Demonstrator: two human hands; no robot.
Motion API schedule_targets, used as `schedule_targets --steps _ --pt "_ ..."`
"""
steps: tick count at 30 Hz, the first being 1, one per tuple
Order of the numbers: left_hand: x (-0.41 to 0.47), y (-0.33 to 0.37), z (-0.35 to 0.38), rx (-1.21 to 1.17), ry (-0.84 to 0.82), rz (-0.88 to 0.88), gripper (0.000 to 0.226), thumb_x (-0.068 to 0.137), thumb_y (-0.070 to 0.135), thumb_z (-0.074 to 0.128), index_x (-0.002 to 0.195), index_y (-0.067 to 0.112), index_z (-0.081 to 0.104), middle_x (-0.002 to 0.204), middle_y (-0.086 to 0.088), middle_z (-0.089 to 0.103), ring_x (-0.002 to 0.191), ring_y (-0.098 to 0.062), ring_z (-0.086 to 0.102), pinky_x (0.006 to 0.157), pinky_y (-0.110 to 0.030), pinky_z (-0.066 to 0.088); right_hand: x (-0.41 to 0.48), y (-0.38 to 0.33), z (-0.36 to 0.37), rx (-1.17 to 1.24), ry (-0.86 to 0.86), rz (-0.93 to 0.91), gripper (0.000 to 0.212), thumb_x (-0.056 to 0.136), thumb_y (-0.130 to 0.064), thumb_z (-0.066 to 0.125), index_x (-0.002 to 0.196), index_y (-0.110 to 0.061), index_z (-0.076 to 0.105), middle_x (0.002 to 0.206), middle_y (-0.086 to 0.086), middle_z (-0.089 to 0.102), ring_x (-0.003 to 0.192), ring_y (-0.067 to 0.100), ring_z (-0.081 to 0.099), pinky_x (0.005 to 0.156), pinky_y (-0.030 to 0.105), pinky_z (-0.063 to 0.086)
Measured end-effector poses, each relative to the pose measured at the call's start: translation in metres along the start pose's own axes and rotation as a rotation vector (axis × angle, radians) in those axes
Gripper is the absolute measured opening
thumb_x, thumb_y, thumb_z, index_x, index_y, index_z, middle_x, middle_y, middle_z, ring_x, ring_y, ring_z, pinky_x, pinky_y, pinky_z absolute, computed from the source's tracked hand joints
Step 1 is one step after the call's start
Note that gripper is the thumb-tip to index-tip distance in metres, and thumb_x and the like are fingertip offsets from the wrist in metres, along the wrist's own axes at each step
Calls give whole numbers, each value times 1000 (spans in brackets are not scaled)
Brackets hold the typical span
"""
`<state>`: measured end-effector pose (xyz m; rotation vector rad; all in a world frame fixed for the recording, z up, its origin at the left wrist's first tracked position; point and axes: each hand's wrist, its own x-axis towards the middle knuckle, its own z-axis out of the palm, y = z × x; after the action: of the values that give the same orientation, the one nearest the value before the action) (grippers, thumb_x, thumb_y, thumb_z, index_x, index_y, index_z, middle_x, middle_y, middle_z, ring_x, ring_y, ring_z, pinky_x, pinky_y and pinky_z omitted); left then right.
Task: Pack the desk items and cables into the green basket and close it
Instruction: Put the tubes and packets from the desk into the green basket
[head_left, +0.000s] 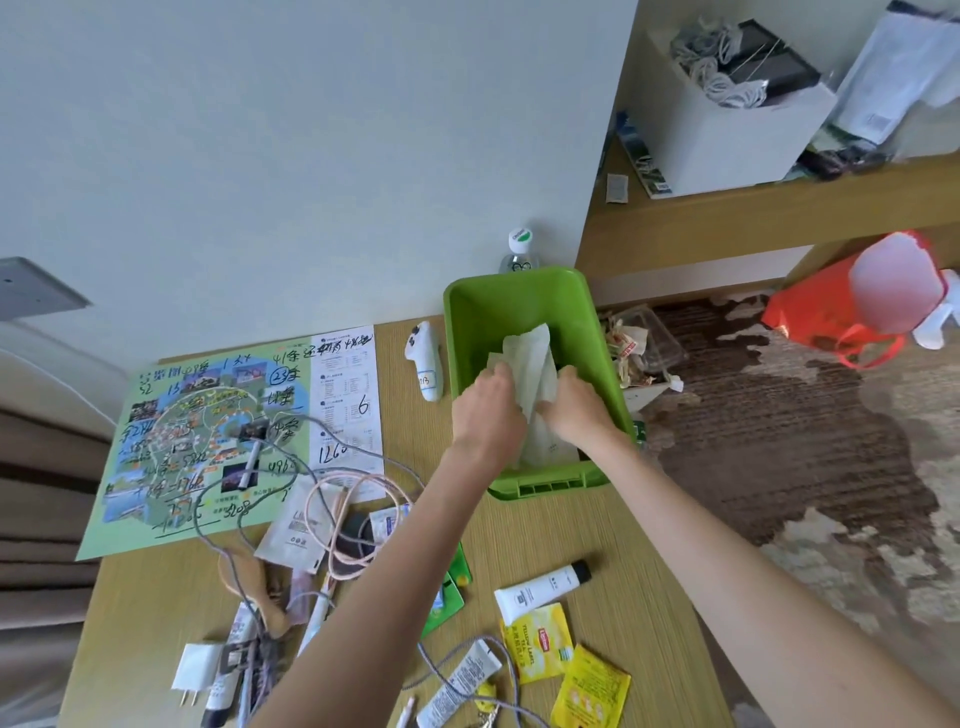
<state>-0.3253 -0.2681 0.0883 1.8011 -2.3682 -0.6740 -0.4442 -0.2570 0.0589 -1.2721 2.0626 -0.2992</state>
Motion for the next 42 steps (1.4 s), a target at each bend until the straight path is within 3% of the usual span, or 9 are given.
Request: schedule_targets --steps 6,11,20,24,28,32,35,37,42 --pt "-9 -18 -30 -86 181 98 37 89 8 50 124 19 56 119 -1 61 99 -26 63 77 -43 53 -23 -10 -13 -58 173 -255 36 95 -12 55 131 -6 48 132 10 52 109 27 58 83 35 48" --pt "-46 -73 -51 -214 377 24 20 91 13 54 107 20 63 103 5 68 83 -14 65 67 -31 51 -64 -34 -3 37 295 -522 24 95 -10 55 119 -10 56 121 2 57 88 17 62 74 37 53" --pt "-128 -198 -30 -129 279 -360 23 88 9 54 108 13 65 107 -3 70 91 -25 65 73 -43 56 -130 -58 86 -53 234 -819 15 86 2 60 98 -8 60 99 0 59 77 8 52 54 11 39" --pt "-145 -235 -9 -77 171 -495 28 89 7 54 116 10 60 122 -10 62 100 -30 62 79 -44 55 -136 -45 127 -128 63 -622 12 92 -3 51 87 -13 51 88 -1 57 72 21 57 55 35 46" --pt "-138 -252 1 -58 65 -471 37 91 13 57 127 9 52 131 -11 54 110 -28 58 88 -46 52 -131 -28 154 -223 -47 -314 13 96 -10 49 84 -9 55 81 5 60 64 21 50 50 29 32" --pt "-124 -255 4 -10 10 -505 47 92 22 59 135 8 43 136 -13 49 123 -29 47 93 -46 50 -125 -23 169 -195 -94 -111 37 95 -24 57 66 -16 36 62 -4 37 50 12 35 43 26 21" --pt "-114 -256 6 64 -57 -515 65 93 38 59 141 4 33 142 -18 43 132 -33 40 101 -46 45 -120 -31 175 -184 -118 -17 40 85 -46 67 84 -10 49 73 -1 49 62 17 50 47 27 30" --pt "-110 -258 8 101 -76 -529 74 91 44 59 144 2 27 144 -20 41 134 -34 37 105 -47 42 -117 -36 181 -203 -119 28 61 78 -55 70 106 -4 53 96 5 60 87 24 60 61 30 43" --pt "-104 -261 14 91 -20 -555 75 85 43 69 137 1 36 136 -19 49 127 -34 42 104 -43 40 -116 -47 202 -211 -24 114 75 73 -50 77 122 -1 49 117 12 60 105 27 58 80 34 50"
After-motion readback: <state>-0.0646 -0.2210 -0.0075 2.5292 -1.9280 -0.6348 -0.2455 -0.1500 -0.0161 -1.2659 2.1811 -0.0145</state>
